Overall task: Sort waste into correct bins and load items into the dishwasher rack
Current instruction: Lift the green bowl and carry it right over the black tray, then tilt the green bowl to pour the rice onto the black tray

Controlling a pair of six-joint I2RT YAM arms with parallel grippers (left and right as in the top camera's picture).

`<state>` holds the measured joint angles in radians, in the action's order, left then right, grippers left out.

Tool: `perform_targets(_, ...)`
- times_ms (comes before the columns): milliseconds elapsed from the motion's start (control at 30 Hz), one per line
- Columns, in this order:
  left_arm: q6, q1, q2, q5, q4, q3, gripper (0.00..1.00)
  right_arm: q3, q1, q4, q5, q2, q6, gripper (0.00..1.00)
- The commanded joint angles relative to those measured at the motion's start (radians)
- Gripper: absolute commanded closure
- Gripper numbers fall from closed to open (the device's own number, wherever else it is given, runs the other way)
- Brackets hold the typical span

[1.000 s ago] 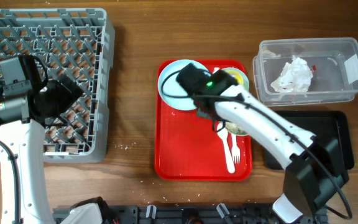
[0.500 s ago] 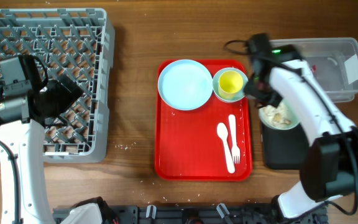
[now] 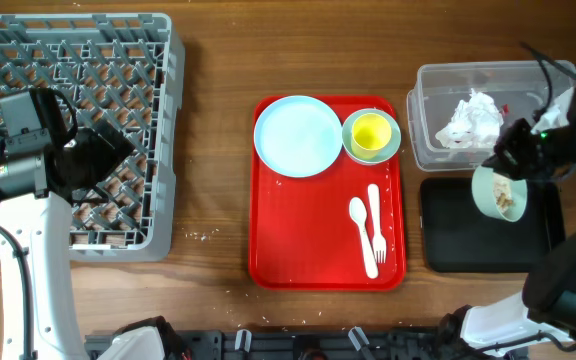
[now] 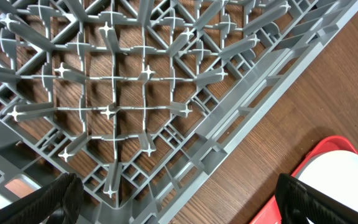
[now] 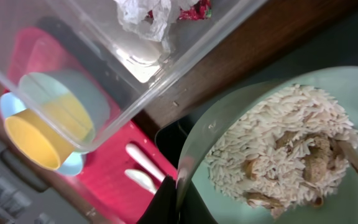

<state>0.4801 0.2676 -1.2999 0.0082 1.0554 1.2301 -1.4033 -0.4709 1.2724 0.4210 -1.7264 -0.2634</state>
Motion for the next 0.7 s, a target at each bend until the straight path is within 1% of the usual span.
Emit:
perform_targets(0, -0.001, 0.006, -0.006, -0.002, 0.0, 0.011, 0.0, 0.016, -0.062, 0.021, 0.104, 0.029, 0.066, 0.96)
perform_targets(100, -0.001, 0.006, -0.006, -0.002, 0.0, 0.011, 0.0, 0.025, -0.119, 0.064, 0.246, 0.028, 0.164, 0.96)
perform_targets(200, -0.001, 0.006, -0.006, -0.002, 0.0, 0.011, 0.0, 0.027, -0.172, 0.122, 0.296, 0.029, 0.204, 0.96)
perform_targets(267, -0.001, 0.006, -0.006, -0.002, 0.0, 0.011, 0.0, 0.04, -0.207, 0.151, 0.327, 0.029, 0.256, 0.96)
perform_targets(333, -0.001, 0.006, -0.006, -0.002, 0.0, 0.011, 0.0, 0.072, -0.233, 0.149, 0.34, 0.029, 0.272, 0.96)
perform_targets(400, -0.001, 0.006, -0.006, -0.002, 0.0, 0.011, 0.0, 0.119, -0.255, 0.108, 0.341, 0.029, 0.271, 0.96)
perform_targets(533, -0.001, 0.006, -0.006, -0.002, 0.0, 0.011, 0.0, 0.196, -0.28, 0.071, 0.405, 0.029, 0.29, 0.96)
perform_targets(600, -0.001, 0.006, -0.006, -0.002, 0.0, 0.011, 0.0, 0.203, -0.29, 0.087, 0.443, 0.028, 0.316, 0.96)
perform_targets(667, -0.001, 0.006, -0.006, -0.002, 0.0, 0.011, 0.0, 0.204, -0.299, 0.122, 0.491, 0.029, 0.376, 0.96)
